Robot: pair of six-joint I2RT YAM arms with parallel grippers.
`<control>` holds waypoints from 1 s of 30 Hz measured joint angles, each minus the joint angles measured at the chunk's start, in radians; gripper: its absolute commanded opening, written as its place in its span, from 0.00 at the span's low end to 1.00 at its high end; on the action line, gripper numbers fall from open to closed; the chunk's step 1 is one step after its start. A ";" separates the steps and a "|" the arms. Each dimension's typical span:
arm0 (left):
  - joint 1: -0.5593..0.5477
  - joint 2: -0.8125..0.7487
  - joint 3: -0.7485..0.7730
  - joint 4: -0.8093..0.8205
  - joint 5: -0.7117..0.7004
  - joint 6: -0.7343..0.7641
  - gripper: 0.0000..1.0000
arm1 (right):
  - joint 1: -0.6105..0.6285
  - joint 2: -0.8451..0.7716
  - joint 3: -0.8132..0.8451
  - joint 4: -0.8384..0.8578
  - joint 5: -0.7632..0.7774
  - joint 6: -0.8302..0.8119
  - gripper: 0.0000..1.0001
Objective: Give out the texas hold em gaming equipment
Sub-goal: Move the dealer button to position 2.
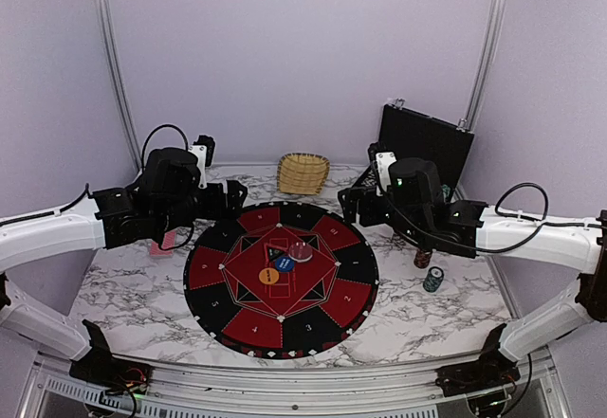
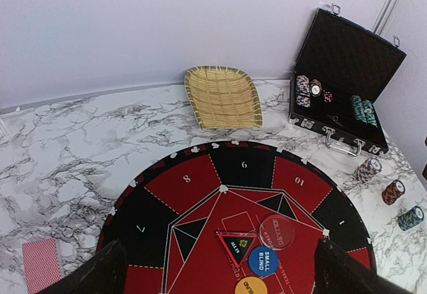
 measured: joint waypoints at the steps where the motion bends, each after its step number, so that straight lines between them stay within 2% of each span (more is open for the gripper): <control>1: 0.000 0.000 0.000 0.000 0.000 0.000 0.99 | 0.000 0.000 0.000 0.000 -0.002 -0.001 0.98; 11: 0.000 -0.017 0.000 -0.005 -0.009 0.000 0.99 | 0.000 0.005 0.025 -0.058 -0.019 -0.017 0.98; 19: 0.005 -0.034 0.000 -0.018 -0.012 -0.011 0.99 | 0.000 0.089 0.106 -0.137 -0.083 -0.038 0.92; 25: 0.017 -0.037 -0.004 -0.045 -0.008 -0.044 0.99 | 0.000 0.244 0.178 -0.193 -0.180 -0.050 0.84; 30: 0.052 -0.068 -0.037 -0.071 0.005 -0.069 0.99 | 0.000 0.449 0.322 -0.262 -0.252 -0.050 0.78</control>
